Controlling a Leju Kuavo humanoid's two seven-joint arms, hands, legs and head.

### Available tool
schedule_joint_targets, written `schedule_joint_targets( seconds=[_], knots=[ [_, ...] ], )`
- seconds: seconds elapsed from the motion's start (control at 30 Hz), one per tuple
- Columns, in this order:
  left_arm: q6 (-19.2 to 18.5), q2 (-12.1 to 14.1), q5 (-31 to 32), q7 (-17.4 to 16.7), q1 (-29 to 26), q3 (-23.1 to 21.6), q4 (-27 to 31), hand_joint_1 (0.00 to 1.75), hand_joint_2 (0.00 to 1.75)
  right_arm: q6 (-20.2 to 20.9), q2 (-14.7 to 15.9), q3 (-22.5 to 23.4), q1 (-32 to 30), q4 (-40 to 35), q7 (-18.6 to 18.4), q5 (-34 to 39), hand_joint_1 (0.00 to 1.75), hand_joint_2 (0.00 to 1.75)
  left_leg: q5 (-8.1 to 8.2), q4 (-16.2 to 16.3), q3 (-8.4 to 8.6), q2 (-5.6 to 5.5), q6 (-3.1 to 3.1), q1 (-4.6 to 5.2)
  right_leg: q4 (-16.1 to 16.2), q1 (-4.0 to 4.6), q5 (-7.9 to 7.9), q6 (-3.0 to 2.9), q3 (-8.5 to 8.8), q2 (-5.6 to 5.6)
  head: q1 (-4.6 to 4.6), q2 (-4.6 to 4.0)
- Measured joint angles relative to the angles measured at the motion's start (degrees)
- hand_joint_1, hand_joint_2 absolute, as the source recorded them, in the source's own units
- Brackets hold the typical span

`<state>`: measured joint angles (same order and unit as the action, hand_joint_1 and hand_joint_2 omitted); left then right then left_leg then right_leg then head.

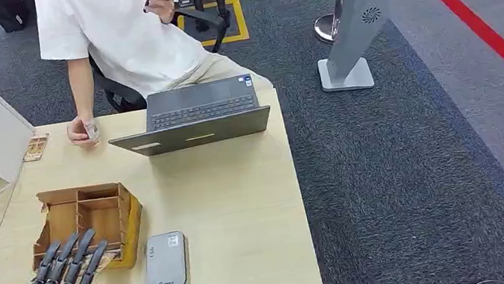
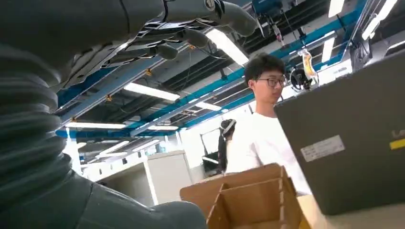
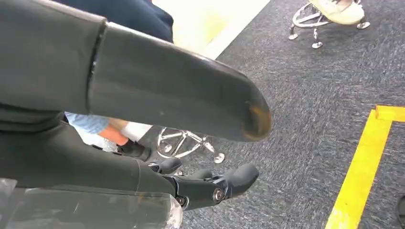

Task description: Pass the card to the sensor for recognition and then transmit it.

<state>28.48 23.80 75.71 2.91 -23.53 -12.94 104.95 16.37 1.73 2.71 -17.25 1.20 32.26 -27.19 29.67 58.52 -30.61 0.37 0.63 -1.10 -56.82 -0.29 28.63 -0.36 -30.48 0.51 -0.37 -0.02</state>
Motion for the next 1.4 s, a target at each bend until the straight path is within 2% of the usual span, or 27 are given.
schedule_joint_targets(
  seconds=[0.27, 0.67, 0.97, 1.13, 1.17, 1.4],
  knots=[
    [0.52, -0.81, -0.31, 3.15, -0.47, 6.97, -6.48, 0.00, 1.75, 0.00, 0.00, -0.02, 0.39, 0.00, -0.37, -0.02, 0.00, 0.00, 0.00, 0.00, 0.00, -0.02, 0.00, 0.00, -0.01, 0.00, 0.00, 0.00, 0.02, -0.02, 0.02, 0.00],
    [0.44, -3.23, 0.39, 5.24, -0.65, 12.80, -11.12, 0.00, 1.75, -0.13, -0.15, 0.00, 0.80, 0.00, -0.81, 0.00, 0.00, 0.00, 0.00, 0.00, 0.00, -0.03, 0.00, 0.00, 0.00, 0.00, 0.00, 0.00, 0.02, -0.05, 0.00, 0.00],
    [0.46, -4.48, 0.46, 5.79, -0.59, 14.64, -12.98, 0.00, 1.75, -0.13, -0.15, 0.00, 0.93, 0.00, -0.85, 0.00, 0.00, 0.00, 0.00, 0.00, 0.01, -0.04, 0.00, 0.00, -0.01, 0.00, 0.00, 0.00, 0.02, -0.07, 0.02, 0.00],
    [0.46, -6.12, 2.23, 8.63, 0.56, 15.17, -13.59, 0.00, 1.75, -0.02, -0.15, 0.00, 1.05, 0.00, -0.85, -0.15, 0.00, 0.00, 0.00, 0.00, 0.01, -0.06, 0.00, 0.01, 0.00, 0.00, 0.00, 0.00, 0.03, -0.11, 0.02, 0.00],
    [0.41, -6.56, 2.65, 8.68, 0.97, 15.17, -13.68, 0.00, 1.75, 0.04, -0.15, 0.00, 1.11, 0.00, -0.87, -0.24, 0.00, 1.75, 0.00, 0.01, 0.00, -0.06, 0.00, 0.01, 0.00, 0.00, 0.00, 0.00, 0.03, -0.11, 0.02, 0.00],
    [0.33, -9.13, 4.09, 8.70, 3.75, 14.23, -14.88, 0.00, 1.75, 0.26, -0.15, 0.00, 1.30, -0.02, -0.87, -0.44, 0.00, 1.75, -0.01, 0.02, 0.02, -0.06, 0.00, 0.01, 0.00, 0.00, -0.01, 0.00, 0.04, -0.11, 0.00, 0.00]
  ],
)
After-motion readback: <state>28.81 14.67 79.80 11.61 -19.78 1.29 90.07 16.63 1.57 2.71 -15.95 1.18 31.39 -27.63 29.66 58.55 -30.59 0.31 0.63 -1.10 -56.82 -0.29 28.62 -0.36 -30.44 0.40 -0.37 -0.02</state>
